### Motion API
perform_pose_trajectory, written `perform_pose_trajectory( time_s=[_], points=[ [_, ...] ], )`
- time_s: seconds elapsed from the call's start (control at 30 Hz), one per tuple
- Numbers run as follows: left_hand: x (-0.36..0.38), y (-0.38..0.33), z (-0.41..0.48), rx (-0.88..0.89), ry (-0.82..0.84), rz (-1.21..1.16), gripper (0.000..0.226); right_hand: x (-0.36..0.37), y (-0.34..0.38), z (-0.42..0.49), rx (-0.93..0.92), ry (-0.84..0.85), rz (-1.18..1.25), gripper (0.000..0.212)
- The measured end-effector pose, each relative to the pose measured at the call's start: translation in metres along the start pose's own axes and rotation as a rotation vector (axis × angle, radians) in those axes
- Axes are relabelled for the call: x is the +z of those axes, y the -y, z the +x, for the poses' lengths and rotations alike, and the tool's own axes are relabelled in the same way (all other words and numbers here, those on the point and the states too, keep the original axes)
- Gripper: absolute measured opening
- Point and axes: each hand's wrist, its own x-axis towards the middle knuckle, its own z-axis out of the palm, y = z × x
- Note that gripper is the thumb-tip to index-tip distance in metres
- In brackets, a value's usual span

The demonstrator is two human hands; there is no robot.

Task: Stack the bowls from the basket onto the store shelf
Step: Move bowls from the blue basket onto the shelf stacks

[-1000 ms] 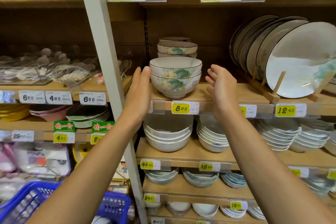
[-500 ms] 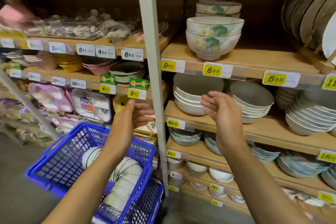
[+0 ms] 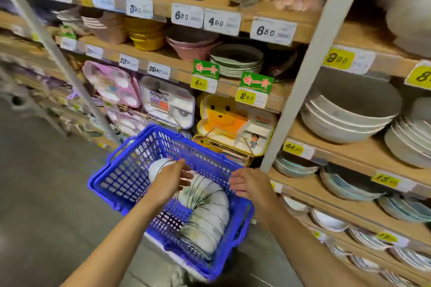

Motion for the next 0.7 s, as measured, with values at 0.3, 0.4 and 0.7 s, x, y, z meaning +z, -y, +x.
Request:
perform_pose_trajectory(
  time_s=[0.3, 0.4, 0.7],
  points=[
    [-0.065, 0.036, 0.079, -0.055, 0.205, 0.31, 0.033, 0.093, -0.054, 0.064, 0.253, -0.029, -0.155, 0.017],
    [-0.065, 0.049, 0.1, -0.072, 0.317, 0.438, 0.031, 0.104, -0.074, 0.078, 0.339, -0.057, -0.227, 0.022],
    [-0.039, 0.114, 0.127, -0.13, 0.58, 0.847, 0.021, 0.116, -0.14, 0.079, 0.452, -0.027, -0.608, 0.019]
  ],
)
